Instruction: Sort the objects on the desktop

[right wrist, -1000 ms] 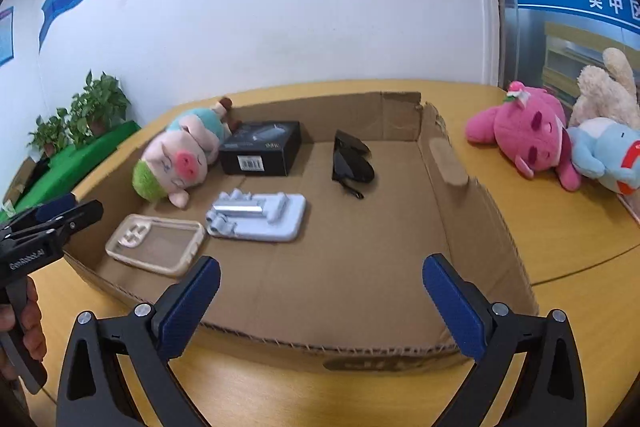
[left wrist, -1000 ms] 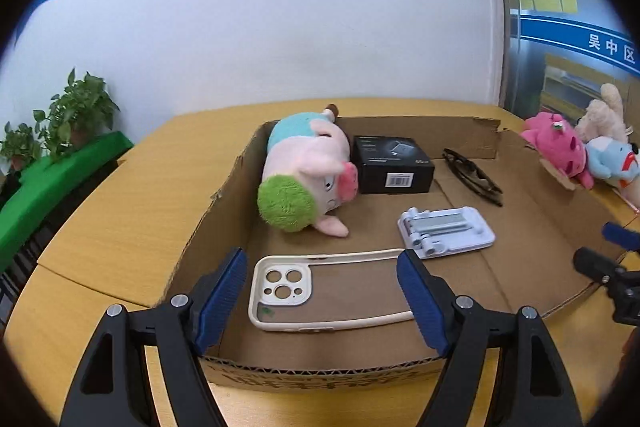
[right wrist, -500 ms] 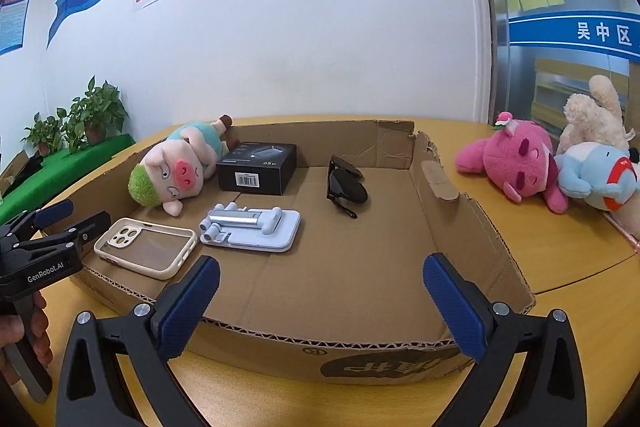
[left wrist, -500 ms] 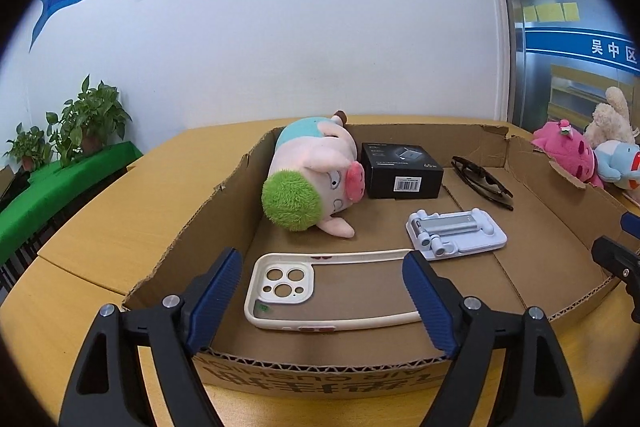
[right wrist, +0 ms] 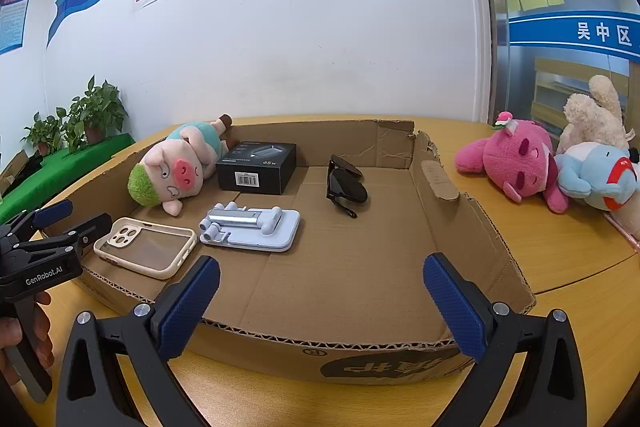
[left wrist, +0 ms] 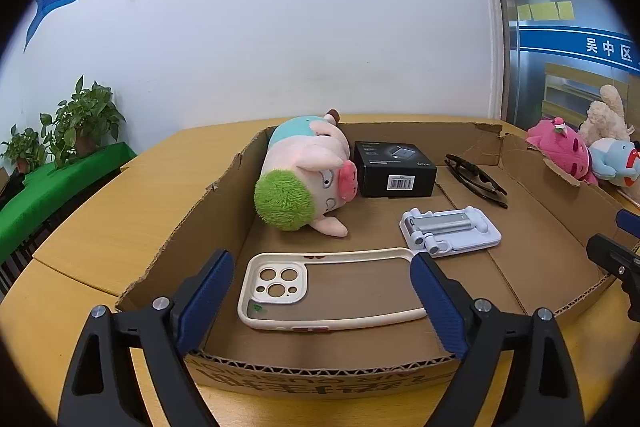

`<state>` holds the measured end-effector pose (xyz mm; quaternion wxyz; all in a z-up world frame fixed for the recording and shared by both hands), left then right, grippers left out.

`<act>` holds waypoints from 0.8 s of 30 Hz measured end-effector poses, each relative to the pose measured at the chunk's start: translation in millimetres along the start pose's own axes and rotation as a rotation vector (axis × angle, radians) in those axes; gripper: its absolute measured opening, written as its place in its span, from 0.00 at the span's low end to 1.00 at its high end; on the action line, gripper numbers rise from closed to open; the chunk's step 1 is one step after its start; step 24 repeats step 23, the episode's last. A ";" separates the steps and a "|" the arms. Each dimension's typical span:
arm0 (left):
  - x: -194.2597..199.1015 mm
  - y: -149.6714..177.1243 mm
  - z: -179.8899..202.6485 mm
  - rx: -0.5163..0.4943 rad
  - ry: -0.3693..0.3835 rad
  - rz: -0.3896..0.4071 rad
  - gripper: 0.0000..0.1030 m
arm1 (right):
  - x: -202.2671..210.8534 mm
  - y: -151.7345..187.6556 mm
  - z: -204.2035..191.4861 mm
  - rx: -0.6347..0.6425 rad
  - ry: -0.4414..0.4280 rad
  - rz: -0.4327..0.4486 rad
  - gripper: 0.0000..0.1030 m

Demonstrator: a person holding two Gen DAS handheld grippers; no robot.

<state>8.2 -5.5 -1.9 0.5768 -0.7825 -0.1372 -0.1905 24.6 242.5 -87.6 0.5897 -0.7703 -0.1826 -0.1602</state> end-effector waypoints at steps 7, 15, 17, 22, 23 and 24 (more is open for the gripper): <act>-1.1 -0.9 0.5 0.000 -0.001 0.000 0.89 | 0.0 -0.1 -0.1 0.000 0.000 0.000 1.00; -5.1 -2.3 1.7 -0.004 0.017 -0.002 0.98 | -1.0 -0.3 0.3 0.001 0.000 -0.001 1.00; -5.8 -2.3 1.3 -0.004 0.018 -0.002 0.98 | -0.1 0.0 0.8 0.000 0.001 0.000 1.00; -6.9 -2.5 0.5 -0.004 0.018 -0.004 0.98 | -0.2 -0.3 0.9 0.000 0.001 -0.001 1.00; -6.7 -2.5 0.6 -0.004 0.017 -0.003 0.98 | -0.2 -0.4 0.6 0.000 0.002 -0.001 1.00; -6.7 -2.5 0.6 -0.004 0.017 -0.003 0.98 | -0.2 -0.4 0.6 0.000 0.002 -0.001 1.00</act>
Point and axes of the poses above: each gripper's, at about its wrist camera, not at the fingertips, and x roughly against the way its jaws point, z to its right, y to its underside, the point moved 1 cm from there along -x, roughly the way its jaws point, and after that the axes turned 14 degrees about -x, right-handed, at the moved point
